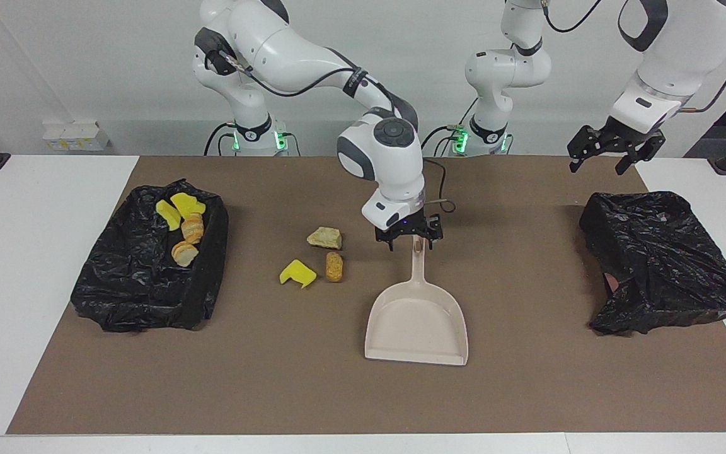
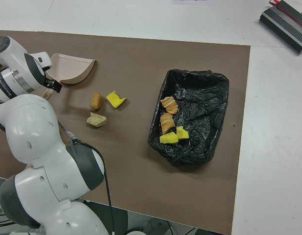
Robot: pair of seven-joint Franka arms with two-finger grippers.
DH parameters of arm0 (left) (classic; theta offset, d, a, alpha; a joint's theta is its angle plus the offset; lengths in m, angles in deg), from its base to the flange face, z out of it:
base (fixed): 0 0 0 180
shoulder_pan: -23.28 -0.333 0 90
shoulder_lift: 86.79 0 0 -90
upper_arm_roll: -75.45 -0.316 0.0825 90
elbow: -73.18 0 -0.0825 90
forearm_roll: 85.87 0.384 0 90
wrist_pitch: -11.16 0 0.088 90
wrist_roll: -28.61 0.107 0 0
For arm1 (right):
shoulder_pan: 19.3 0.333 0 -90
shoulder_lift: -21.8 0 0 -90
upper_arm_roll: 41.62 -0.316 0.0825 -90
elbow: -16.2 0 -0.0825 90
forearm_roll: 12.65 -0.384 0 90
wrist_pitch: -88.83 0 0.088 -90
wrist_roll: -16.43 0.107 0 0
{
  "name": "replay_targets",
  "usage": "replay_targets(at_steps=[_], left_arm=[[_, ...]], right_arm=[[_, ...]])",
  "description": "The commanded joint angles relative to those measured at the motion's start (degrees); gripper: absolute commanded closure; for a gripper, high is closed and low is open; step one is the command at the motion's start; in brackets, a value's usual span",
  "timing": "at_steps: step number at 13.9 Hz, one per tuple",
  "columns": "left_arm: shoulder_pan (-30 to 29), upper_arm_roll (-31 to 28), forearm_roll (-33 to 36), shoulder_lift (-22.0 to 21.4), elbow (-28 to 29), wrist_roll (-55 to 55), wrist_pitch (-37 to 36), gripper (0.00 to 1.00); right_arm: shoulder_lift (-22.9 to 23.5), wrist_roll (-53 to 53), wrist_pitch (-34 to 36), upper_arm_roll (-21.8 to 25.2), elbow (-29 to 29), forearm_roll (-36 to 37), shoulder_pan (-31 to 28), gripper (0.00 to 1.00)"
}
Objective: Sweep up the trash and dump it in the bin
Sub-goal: 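Set the dustpan down near the remaining scraps with the right gripper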
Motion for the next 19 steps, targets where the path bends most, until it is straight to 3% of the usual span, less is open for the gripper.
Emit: replay_targets(at_steps=[1,4,7,10,16,17,19], left_arm=[[2.65,-0.36,0.42,1.25,1.21,-0.42,2.92,0.00],[6.86,-0.36,0.33,4.58,1.39,-0.95,6.43,0.00],[11.69,-0.36,0.33,7.83,1.74,-4.89,10.90,0.00],[16.44,-0.36,0.33,10.12,3.67,-6.04,14.86,0.00],[25.41,-0.36,0.50,20.31,3.67,-18.24,26.63,0.00],[26.99,-0.36,0.50,20.85,3.76,-18.96,27.70,0.00],[28.75,-0.36,0.59,22.78,4.11,-19.06,29.11,0.00]], right_arm=[[-10.08,-2.64,6.54,-2.27,-7.69,-4.74,-1.19,0.00],[-19.23,1.31,5.50,-4.99,-19.81,-12.12,-0.93,0.00],[-25.40,0.97,-1.96,-8.42,-32.47,-17.93,-1.28,0.00],[-25.15,3.42,-12.85,-14.04,-41.63,-18.11,-1.36,0.00],[-24.71,5.89,-19.46,-16.60,-46.57,-18.12,-0.75,0.00],[-24.45,5.89,-19.64,-16.61,-46.49,-18.12,-0.75,0.12],[-23.92,5.72,-20.17,-16.61,-45.97,-18.03,-0.66,0.76]])
